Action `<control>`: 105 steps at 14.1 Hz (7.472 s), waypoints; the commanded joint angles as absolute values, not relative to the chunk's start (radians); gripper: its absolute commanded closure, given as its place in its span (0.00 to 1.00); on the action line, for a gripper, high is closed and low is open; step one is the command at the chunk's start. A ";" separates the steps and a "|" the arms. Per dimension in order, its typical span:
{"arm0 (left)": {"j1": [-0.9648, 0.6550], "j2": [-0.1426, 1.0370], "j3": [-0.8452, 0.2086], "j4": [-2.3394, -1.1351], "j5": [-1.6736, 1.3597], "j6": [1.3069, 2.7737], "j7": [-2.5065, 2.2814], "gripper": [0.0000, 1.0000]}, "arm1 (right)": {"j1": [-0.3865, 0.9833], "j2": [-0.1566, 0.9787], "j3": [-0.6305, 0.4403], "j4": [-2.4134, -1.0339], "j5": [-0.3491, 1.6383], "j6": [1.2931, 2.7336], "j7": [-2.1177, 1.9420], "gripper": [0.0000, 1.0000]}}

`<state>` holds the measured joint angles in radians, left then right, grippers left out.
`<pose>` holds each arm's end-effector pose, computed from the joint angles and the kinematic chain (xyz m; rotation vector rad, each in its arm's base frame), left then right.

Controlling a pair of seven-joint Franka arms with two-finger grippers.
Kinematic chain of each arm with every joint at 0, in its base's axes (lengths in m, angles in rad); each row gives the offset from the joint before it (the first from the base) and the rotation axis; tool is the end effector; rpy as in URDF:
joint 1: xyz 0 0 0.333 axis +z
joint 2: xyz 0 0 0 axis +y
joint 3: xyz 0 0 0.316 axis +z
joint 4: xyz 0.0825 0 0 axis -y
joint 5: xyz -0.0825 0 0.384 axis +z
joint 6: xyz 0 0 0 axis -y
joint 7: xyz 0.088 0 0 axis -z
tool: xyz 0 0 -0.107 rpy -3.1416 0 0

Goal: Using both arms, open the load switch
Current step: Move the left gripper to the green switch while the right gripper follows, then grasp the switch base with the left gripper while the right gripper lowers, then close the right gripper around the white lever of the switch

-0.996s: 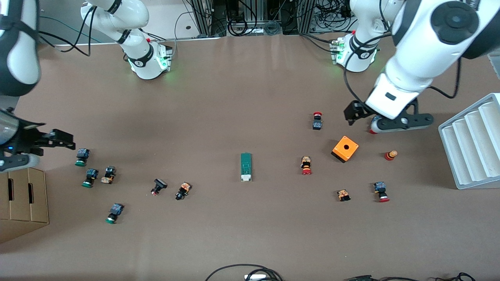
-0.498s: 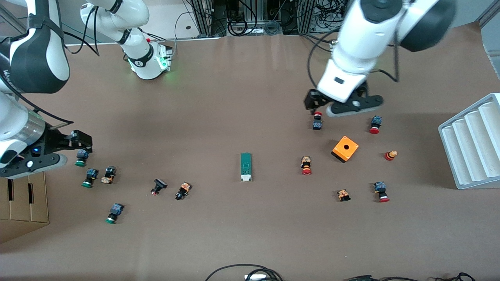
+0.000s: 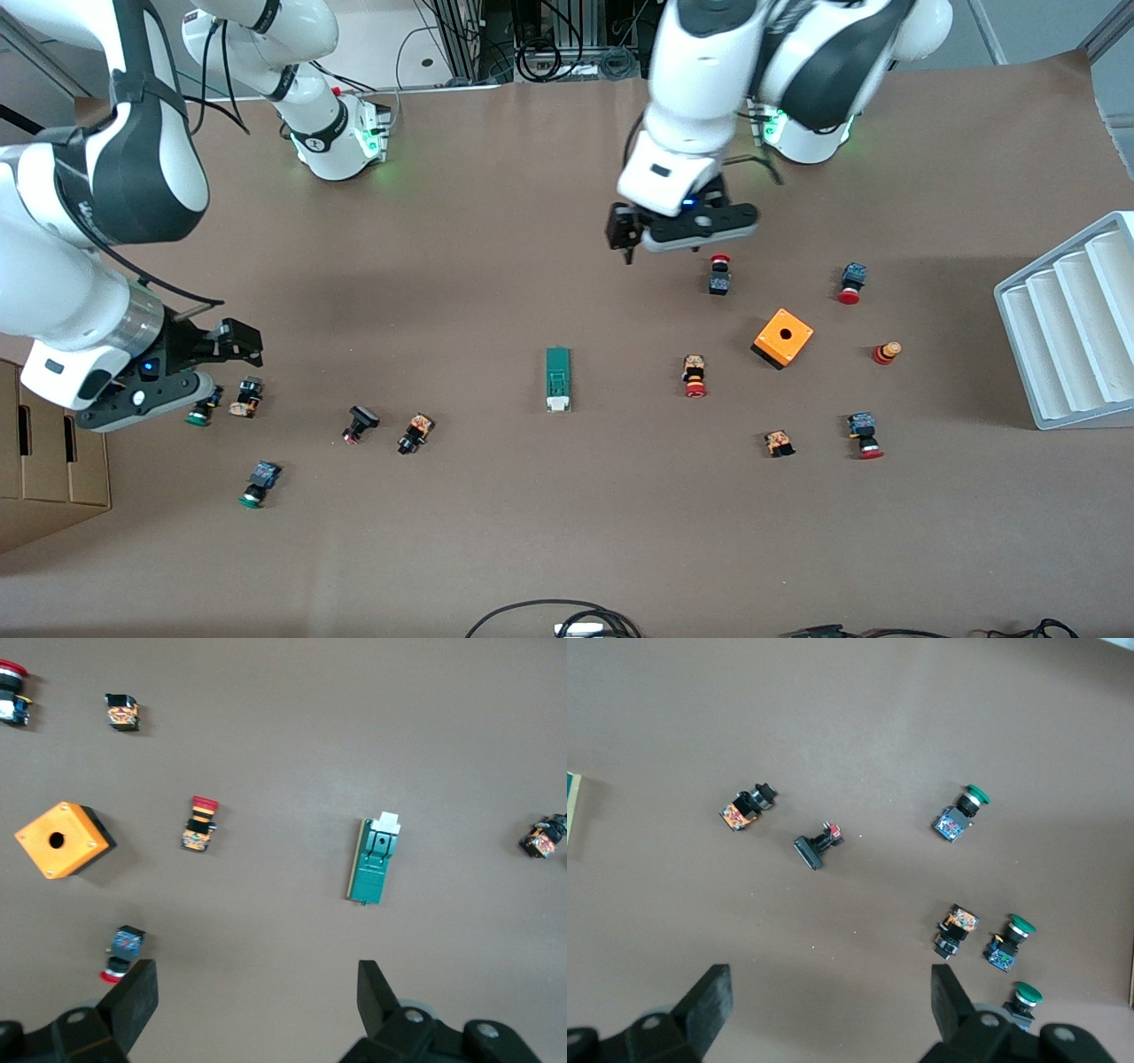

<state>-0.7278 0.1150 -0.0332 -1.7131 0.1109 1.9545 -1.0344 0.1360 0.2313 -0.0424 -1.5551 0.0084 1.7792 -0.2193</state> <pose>0.4484 -0.4157 0.5249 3.0743 0.3689 0.2454 0.6296 0.0623 0.5126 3.1023 0.4883 -0.0111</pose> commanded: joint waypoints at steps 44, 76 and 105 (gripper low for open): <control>-1.104 0.940 -0.015 -1.620 1.727 2.129 -2.571 0.40 | 0.592 0.583 -0.063 -1.545 0.101 2.448 -0.448 0.04; -1.121 0.933 -0.012 -1.675 1.792 2.028 -2.652 0.52 | 0.831 0.801 -0.248 -1.433 0.094 2.525 -0.666 0.06; -1.072 0.985 -0.014 -1.663 1.896 2.031 -2.683 0.46 | 0.868 0.842 -0.247 -1.436 0.087 2.514 -0.683 0.05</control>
<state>-1.0816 0.9482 -0.0125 -1.6671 1.8866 2.0388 -2.6591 0.8619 0.8260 -0.2362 -1.4596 0.0888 2.5081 -0.6874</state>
